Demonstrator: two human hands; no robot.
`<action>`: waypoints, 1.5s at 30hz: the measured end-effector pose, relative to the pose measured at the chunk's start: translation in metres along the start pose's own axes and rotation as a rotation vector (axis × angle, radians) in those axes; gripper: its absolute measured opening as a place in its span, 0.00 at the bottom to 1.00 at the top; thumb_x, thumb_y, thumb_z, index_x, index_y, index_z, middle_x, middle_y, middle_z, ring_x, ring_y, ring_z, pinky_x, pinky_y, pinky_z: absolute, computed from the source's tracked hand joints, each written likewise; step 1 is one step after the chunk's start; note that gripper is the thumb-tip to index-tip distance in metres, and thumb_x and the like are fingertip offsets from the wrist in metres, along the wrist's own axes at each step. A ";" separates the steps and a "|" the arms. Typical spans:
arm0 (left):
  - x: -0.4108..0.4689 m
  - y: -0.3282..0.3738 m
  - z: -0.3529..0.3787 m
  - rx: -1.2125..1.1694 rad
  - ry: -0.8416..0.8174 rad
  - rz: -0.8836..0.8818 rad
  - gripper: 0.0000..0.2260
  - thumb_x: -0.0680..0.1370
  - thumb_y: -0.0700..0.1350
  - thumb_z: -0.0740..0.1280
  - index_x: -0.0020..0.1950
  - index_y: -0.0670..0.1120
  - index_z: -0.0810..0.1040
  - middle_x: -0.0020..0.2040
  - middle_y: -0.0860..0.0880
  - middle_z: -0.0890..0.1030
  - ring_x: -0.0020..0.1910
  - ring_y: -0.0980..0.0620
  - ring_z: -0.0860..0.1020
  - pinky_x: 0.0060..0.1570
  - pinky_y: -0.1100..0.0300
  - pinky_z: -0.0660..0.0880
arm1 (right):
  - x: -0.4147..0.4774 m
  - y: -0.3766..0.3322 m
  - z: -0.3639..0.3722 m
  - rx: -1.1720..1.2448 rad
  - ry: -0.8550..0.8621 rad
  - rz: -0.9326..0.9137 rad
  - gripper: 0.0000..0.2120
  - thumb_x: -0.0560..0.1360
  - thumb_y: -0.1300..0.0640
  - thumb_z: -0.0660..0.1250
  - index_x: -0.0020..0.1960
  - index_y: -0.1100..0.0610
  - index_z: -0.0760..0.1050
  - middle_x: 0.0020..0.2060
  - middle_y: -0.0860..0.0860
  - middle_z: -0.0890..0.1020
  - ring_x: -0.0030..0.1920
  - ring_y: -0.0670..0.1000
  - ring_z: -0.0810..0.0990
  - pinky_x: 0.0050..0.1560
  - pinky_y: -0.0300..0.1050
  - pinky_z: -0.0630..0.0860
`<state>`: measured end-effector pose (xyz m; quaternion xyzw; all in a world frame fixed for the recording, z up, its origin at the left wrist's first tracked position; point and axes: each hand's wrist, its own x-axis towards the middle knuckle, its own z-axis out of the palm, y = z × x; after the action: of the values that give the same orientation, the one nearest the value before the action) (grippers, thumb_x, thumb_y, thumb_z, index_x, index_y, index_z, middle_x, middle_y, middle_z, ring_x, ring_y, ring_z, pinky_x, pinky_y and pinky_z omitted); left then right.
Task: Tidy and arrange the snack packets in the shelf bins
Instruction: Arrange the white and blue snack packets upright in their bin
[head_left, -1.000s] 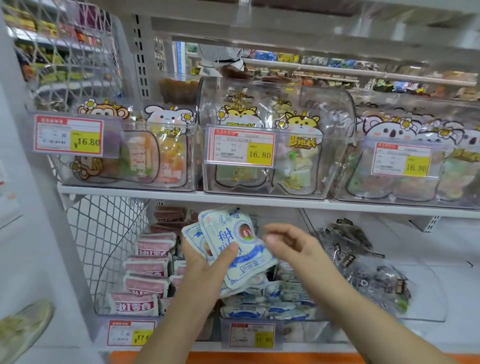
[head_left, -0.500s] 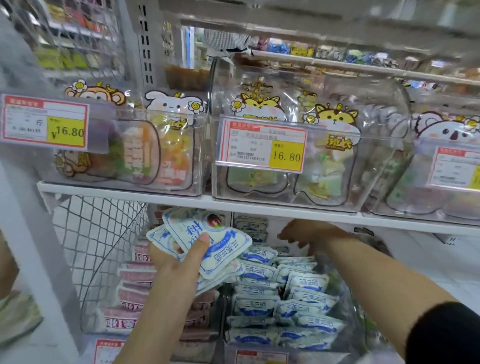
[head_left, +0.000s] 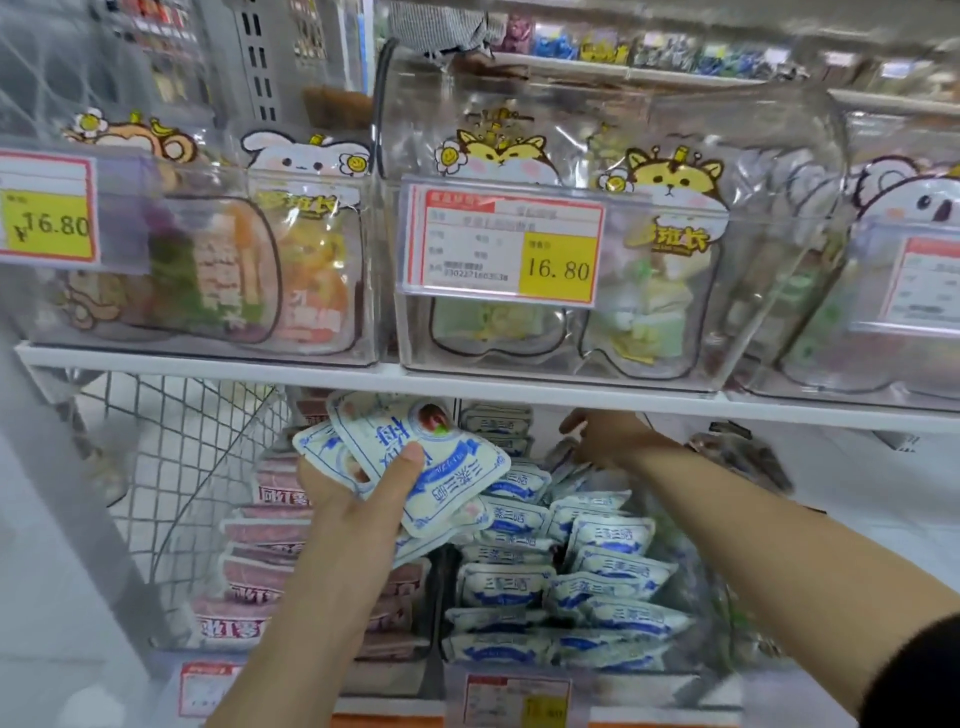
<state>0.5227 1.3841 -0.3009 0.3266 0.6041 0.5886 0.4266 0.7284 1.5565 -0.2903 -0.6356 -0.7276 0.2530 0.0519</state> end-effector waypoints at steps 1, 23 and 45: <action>-0.001 0.000 0.000 -0.006 0.009 0.006 0.46 0.55 0.73 0.71 0.67 0.65 0.54 0.62 0.54 0.78 0.60 0.49 0.77 0.64 0.43 0.69 | -0.002 0.000 -0.003 0.038 0.036 -0.011 0.16 0.76 0.64 0.61 0.63 0.57 0.73 0.50 0.52 0.75 0.46 0.50 0.76 0.40 0.36 0.71; -0.004 0.003 -0.002 -0.031 0.010 -0.022 0.44 0.54 0.72 0.71 0.65 0.64 0.56 0.54 0.52 0.83 0.54 0.47 0.81 0.60 0.43 0.72 | -0.002 0.001 0.004 -0.497 -0.068 -0.078 0.06 0.75 0.59 0.64 0.40 0.59 0.75 0.43 0.53 0.80 0.41 0.51 0.77 0.40 0.42 0.75; -0.020 0.014 0.001 0.027 0.027 -0.010 0.29 0.71 0.61 0.69 0.63 0.59 0.56 0.54 0.52 0.82 0.53 0.50 0.80 0.62 0.47 0.70 | 0.003 0.011 0.010 -0.442 0.344 -0.119 0.10 0.78 0.49 0.61 0.46 0.55 0.76 0.41 0.50 0.78 0.39 0.48 0.72 0.36 0.41 0.65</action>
<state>0.5311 1.3677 -0.2841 0.3212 0.6194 0.5826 0.4169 0.7336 1.5570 -0.3045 -0.6213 -0.7816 -0.0269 0.0496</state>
